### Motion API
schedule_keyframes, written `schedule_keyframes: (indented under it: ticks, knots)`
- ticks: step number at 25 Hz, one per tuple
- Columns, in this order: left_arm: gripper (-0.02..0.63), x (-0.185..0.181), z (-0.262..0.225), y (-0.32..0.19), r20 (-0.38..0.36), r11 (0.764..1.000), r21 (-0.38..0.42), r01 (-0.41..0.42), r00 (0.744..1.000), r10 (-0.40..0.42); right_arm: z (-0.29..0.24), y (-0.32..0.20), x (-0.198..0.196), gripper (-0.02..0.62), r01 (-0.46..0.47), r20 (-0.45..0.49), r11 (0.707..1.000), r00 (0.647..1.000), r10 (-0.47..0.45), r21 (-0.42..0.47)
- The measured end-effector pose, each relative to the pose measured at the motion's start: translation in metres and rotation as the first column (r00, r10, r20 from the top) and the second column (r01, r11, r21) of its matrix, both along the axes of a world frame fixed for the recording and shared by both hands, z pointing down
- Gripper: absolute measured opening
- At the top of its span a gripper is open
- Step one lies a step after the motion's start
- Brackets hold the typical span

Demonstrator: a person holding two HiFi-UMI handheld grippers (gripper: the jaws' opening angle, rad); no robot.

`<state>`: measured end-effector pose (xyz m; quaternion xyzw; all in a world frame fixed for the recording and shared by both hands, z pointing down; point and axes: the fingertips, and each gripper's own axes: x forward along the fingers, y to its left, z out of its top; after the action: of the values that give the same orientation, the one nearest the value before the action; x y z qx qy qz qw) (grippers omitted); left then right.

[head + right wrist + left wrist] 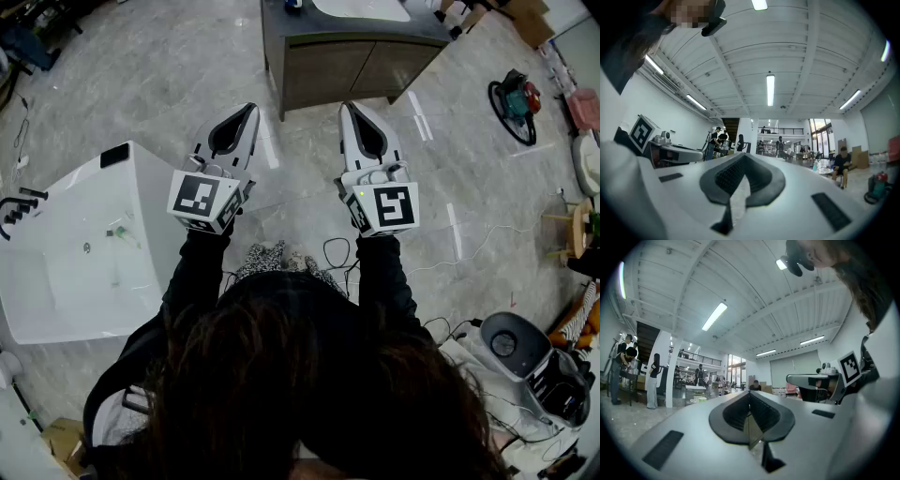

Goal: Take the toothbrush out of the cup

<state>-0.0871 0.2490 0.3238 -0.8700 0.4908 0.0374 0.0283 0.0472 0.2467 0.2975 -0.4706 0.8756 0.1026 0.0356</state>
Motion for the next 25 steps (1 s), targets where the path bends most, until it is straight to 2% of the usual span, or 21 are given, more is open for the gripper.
schedule_keyframes:
  ticks: [3,8,10,15,25]
  knots:
    - [0.008,-0.019,-0.01,0.011,-0.002,1.0,0.005,-0.005,1.0,0.005,-0.008,0.014,-0.022,0.002,0.002,-0.003,1.0,1.0,-0.002,-0.002]
    - [0.008,0.022,-0.006,-0.004,0.006,1.0,0.011,0.007,1.0,-0.007,-0.004,0.001,0.012,0.003,0.05,0.051,0.999,0.997,-0.049,-0.006]
    - [0.008,0.031,-0.006,-0.009,0.007,1.0,0.012,0.011,1.0,-0.011,-0.002,-0.004,0.019,0.003,0.056,0.047,0.998,0.997,-0.056,-0.005]
    - [0.008,0.039,-0.002,-0.011,0.015,1.0,0.014,0.015,1.0,-0.015,0.005,-0.008,0.02,0.003,0.078,0.029,0.997,0.997,-0.077,-0.021]
    - [0.008,0.032,0.012,-0.025,0.026,0.998,-0.024,0.058,0.998,-0.057,0.013,-0.026,0.024,0.003,0.136,0.094,0.989,0.987,-0.13,-0.053]
